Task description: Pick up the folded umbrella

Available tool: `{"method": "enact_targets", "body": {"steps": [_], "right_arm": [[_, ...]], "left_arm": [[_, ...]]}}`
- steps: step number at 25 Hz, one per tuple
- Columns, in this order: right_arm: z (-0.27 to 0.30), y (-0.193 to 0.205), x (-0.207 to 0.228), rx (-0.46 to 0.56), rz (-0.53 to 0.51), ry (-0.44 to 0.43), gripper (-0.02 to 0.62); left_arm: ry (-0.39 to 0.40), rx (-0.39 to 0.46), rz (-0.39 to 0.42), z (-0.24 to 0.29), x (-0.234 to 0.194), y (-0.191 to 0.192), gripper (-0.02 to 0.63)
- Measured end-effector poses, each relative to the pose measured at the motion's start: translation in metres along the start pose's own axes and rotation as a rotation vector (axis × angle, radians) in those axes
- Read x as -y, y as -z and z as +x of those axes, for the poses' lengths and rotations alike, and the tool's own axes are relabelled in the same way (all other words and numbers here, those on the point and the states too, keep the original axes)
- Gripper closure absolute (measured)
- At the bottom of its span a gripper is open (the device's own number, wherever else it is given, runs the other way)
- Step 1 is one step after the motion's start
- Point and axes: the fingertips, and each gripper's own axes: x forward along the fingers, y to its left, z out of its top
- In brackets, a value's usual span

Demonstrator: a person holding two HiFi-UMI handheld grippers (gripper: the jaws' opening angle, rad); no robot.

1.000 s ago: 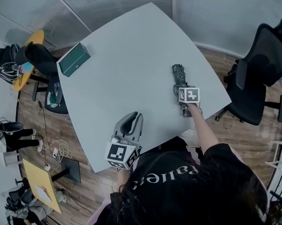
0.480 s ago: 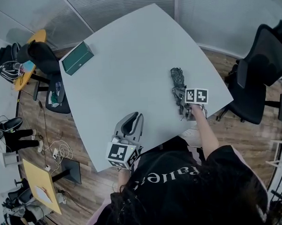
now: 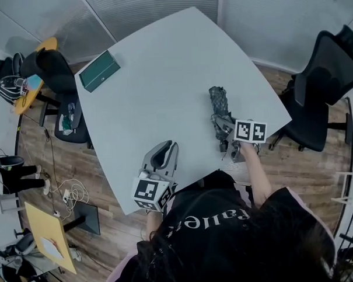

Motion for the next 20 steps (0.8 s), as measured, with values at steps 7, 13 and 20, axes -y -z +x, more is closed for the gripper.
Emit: {"method": "enact_targets", "body": {"steps": [7,13,20], "right_arm": [[-0.032,0.023,-0.06,0.073,0.02,-0.045,0.399],[-0.054,0.052,-0.104,0.122,0.039,-0.059,0.399],[-0.077,0.095,-0.143,0.165,0.075,-0.068,0.399]], "left_arm": [[0.047,-0.002,-0.006,-0.035,-0.013,0.015,0.534],[0.109,-0.007,0.004,-0.063,-0.017,0.024,0.534],[0.169,-0.007,-0.001,-0.098,-0.019,0.044,0.534]]}}
